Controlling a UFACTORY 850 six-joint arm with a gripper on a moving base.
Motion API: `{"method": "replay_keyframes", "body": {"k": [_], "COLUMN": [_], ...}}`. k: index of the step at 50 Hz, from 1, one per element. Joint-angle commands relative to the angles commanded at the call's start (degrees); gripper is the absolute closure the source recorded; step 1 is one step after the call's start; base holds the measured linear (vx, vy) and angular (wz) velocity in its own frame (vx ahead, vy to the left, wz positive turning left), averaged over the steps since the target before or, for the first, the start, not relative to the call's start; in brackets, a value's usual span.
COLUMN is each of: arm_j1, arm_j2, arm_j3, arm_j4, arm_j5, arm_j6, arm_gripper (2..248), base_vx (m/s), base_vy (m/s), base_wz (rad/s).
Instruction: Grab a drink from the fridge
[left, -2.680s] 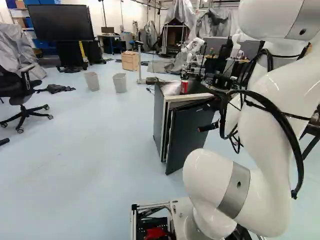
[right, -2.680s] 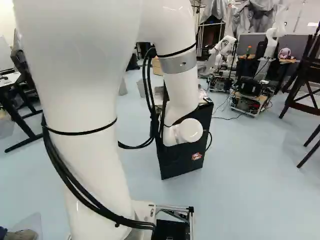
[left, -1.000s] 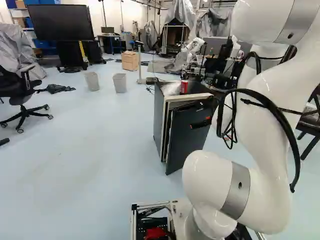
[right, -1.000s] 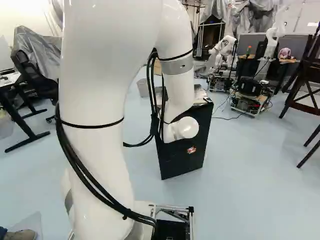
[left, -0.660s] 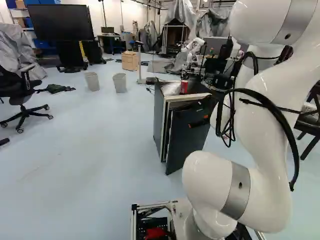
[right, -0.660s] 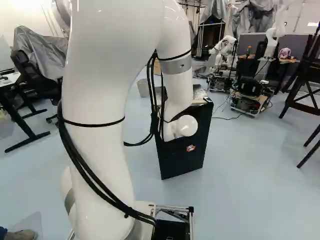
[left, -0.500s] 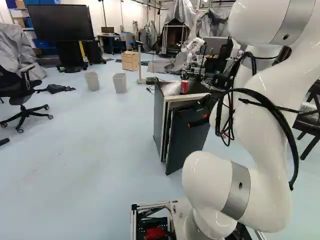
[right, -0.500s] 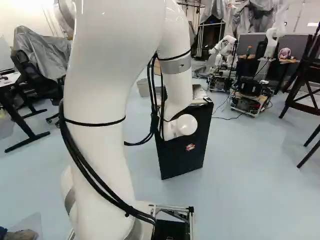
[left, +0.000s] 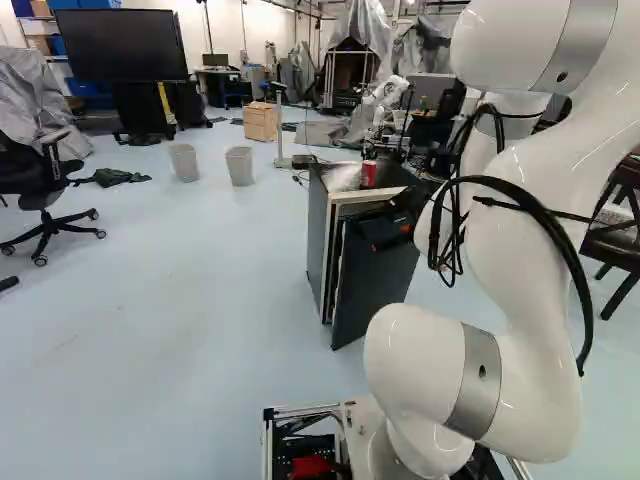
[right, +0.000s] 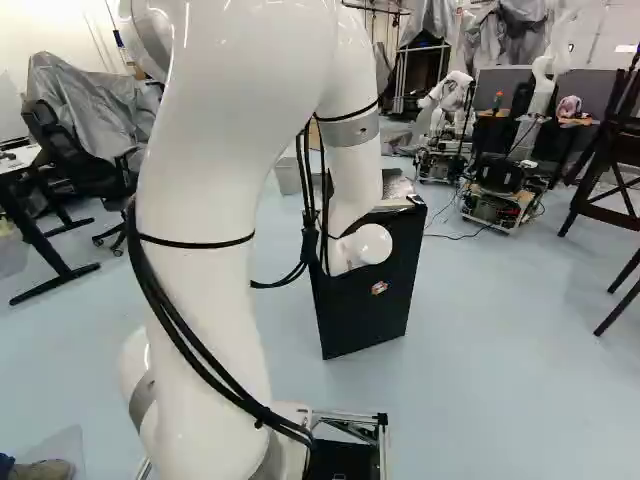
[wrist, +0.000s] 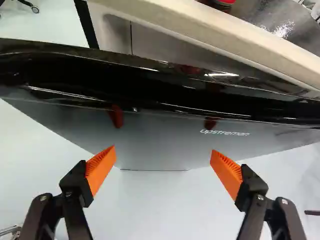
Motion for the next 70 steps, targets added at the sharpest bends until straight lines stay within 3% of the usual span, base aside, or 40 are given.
{"method": "replay_keyframes", "body": {"k": [70], "arm_j1": [4.1], "arm_j2": [-3.6], "arm_j3": [-5.1], "arm_j4": [0.0], "arm_j5": [0.0], "arm_j6": [0.0], "arm_gripper": [3], "base_vx": [0.000], "base_vy": [0.000], "base_wz": [0.000]}}
